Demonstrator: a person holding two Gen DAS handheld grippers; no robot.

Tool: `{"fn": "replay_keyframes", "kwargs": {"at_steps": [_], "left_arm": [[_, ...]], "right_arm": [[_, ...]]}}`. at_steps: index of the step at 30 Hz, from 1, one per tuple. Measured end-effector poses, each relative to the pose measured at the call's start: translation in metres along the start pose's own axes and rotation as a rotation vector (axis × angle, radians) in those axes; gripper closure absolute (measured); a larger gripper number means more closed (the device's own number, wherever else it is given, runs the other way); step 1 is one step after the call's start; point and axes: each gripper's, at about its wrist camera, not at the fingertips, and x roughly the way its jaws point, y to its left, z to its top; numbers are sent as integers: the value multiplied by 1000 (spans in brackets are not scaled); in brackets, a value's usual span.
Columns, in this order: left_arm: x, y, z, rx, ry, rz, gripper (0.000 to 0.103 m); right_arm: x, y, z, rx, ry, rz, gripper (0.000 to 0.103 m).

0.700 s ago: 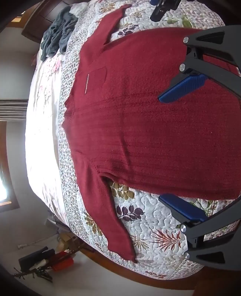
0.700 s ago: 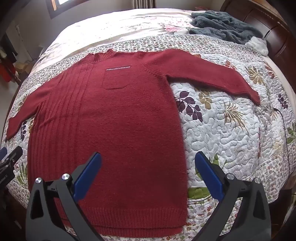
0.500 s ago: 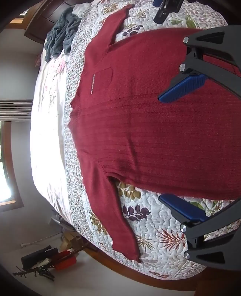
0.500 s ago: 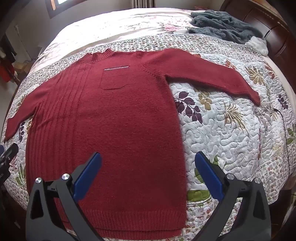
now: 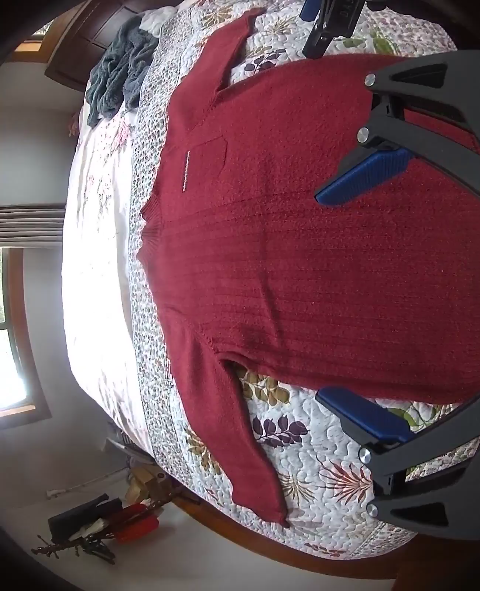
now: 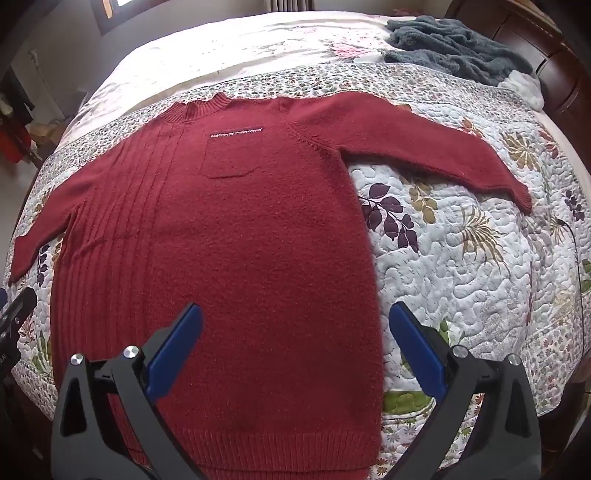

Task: Fold small clothes

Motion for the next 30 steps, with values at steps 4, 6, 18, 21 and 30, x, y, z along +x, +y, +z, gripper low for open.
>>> {"fn": "replay_keyframes", "kwargs": {"at_steps": [4, 6, 18, 21, 30], "left_arm": [[1, 0, 1, 0, -1, 2, 5], [2, 1, 1, -4, -1, 2, 5], [1, 3, 1, 1, -4, 17, 5], [1, 3, 2, 5, -6, 22, 5], [0, 2, 2, 10, -8, 27, 5]], "right_arm": [[2, -1, 1, 3, 1, 2, 3], [2, -1, 1, 3, 1, 2, 3], [2, 2, 3, -3, -2, 0, 3], [1, 3, 4, -4, -5, -2, 3], [3, 3, 5, -5, 0, -4, 3]]}}
